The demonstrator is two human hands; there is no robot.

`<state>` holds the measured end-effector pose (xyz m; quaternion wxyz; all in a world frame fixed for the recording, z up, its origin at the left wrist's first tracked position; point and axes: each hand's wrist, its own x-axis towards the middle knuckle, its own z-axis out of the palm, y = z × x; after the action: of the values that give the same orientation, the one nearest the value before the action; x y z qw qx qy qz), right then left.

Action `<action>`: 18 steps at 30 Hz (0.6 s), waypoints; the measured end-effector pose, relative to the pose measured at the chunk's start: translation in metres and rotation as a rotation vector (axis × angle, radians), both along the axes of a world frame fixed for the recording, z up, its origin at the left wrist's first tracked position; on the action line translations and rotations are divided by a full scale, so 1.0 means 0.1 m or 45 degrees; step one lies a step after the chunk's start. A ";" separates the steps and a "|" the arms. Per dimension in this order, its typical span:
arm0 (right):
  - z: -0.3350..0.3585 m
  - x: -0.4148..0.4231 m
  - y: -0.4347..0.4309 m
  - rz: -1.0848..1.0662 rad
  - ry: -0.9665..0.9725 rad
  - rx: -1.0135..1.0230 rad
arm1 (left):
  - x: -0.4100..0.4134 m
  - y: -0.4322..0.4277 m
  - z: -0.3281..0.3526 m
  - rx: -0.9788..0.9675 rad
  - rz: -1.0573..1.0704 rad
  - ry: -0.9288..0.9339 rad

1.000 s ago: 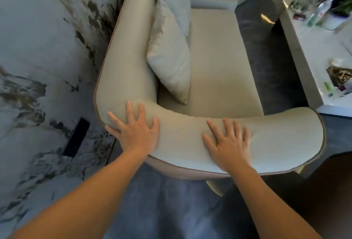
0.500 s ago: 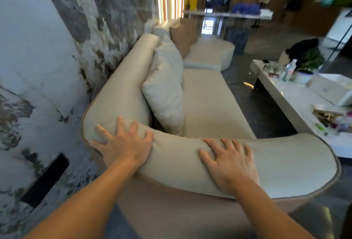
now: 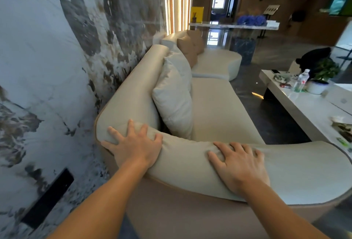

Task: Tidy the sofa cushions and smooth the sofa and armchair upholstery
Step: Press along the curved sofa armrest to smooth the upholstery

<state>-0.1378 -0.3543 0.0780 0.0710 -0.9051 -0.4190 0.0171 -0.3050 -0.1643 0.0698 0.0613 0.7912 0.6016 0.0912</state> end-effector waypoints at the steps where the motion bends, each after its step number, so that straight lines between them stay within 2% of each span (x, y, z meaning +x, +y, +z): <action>1: 0.00 0.04 0.06 -0.005 0.002 0.004 | 0.04 0.06 -0.01 0.006 -0.004 0.004; 11: 0.04 0.38 0.77 -0.078 0.013 -0.018 | 0.45 0.80 0.00 0.010 -0.028 -0.034; 18: 0.05 0.22 1.23 -0.162 0.048 -0.043 | 0.39 1.33 -0.02 -0.009 -0.052 -0.034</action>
<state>-0.1158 -0.2317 0.0828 0.0646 -0.9305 -0.3587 0.0367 -0.2659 -0.0308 0.0678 0.0739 0.8017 0.5849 0.0985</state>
